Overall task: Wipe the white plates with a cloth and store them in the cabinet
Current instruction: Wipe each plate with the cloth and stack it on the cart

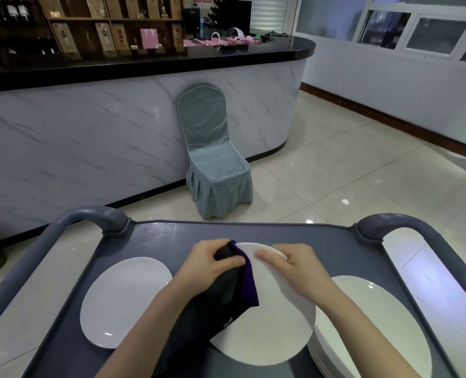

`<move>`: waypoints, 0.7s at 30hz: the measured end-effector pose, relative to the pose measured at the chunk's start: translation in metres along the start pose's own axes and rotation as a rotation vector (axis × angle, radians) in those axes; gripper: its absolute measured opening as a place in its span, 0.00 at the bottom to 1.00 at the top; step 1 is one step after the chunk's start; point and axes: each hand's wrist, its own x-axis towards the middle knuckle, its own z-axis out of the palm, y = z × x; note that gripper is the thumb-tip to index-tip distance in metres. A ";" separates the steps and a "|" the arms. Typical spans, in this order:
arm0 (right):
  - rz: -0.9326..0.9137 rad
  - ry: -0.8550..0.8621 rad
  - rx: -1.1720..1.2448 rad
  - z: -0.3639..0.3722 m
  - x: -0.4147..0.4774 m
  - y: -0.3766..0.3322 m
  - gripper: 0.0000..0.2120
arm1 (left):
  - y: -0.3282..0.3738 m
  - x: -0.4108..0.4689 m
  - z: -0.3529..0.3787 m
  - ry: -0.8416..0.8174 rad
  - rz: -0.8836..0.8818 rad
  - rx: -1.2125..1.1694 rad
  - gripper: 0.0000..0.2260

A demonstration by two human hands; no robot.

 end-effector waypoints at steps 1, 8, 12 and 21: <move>-0.023 -0.012 -0.014 0.001 0.001 -0.001 0.24 | 0.002 -0.001 0.001 -0.006 0.003 -0.005 0.03; 0.304 0.587 0.564 0.028 -0.013 0.006 0.24 | -0.016 -0.030 0.045 0.649 -0.442 -0.740 0.03; 0.441 0.561 0.737 0.048 -0.016 0.008 0.15 | -0.012 -0.021 0.040 0.727 -0.437 -0.722 0.04; 0.123 -0.112 0.070 -0.013 0.013 0.001 0.11 | 0.003 -0.001 -0.006 0.176 -0.027 -0.051 0.07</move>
